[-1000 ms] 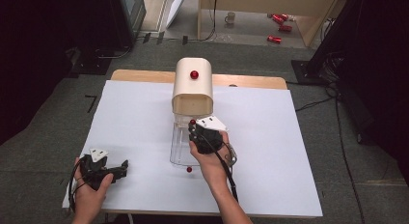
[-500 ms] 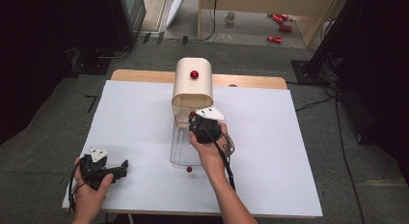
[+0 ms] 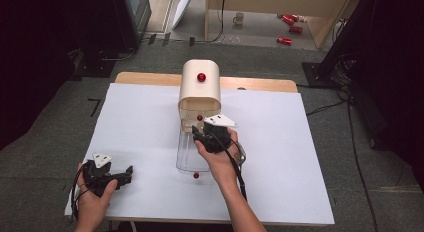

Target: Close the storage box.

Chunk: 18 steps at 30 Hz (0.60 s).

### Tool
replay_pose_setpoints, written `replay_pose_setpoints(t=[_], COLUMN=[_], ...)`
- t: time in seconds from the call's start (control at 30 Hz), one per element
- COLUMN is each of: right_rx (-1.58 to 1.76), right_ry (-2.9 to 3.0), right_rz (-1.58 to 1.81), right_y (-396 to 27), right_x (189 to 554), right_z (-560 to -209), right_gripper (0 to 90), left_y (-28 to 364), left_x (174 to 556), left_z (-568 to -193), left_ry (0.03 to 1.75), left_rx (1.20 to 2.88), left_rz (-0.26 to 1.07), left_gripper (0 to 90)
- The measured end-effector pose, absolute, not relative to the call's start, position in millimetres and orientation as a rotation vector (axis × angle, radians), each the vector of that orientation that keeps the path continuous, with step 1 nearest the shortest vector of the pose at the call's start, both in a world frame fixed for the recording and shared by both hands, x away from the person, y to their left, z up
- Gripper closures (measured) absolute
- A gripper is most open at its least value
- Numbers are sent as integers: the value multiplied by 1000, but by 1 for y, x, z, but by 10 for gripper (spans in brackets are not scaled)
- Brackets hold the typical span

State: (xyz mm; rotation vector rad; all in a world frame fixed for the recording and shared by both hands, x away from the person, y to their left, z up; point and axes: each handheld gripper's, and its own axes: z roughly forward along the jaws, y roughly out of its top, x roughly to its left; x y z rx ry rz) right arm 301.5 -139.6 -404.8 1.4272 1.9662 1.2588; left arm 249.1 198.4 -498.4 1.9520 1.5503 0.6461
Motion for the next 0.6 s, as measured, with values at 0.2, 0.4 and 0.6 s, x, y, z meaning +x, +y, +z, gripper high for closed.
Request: replay_pose_setpoints(t=[0.2,0.4,0.6], right_rx=[1464,1484,1476], right_ry=[2005,2006,2023], right_rz=[1223,1196,1189], right_y=[-142,-143,-144], right_x=[284,263,241], right_z=[-407,-412,-420], right_gripper=[70,0,0], left_y=[198,198,198], left_x=[249,249,249], left_z=[-498,-499,-498], left_ry=[1550,1552,1551], left_rx=[1952,1949,1953], left_rz=[646,645,645], left_gripper=[0,0,0])
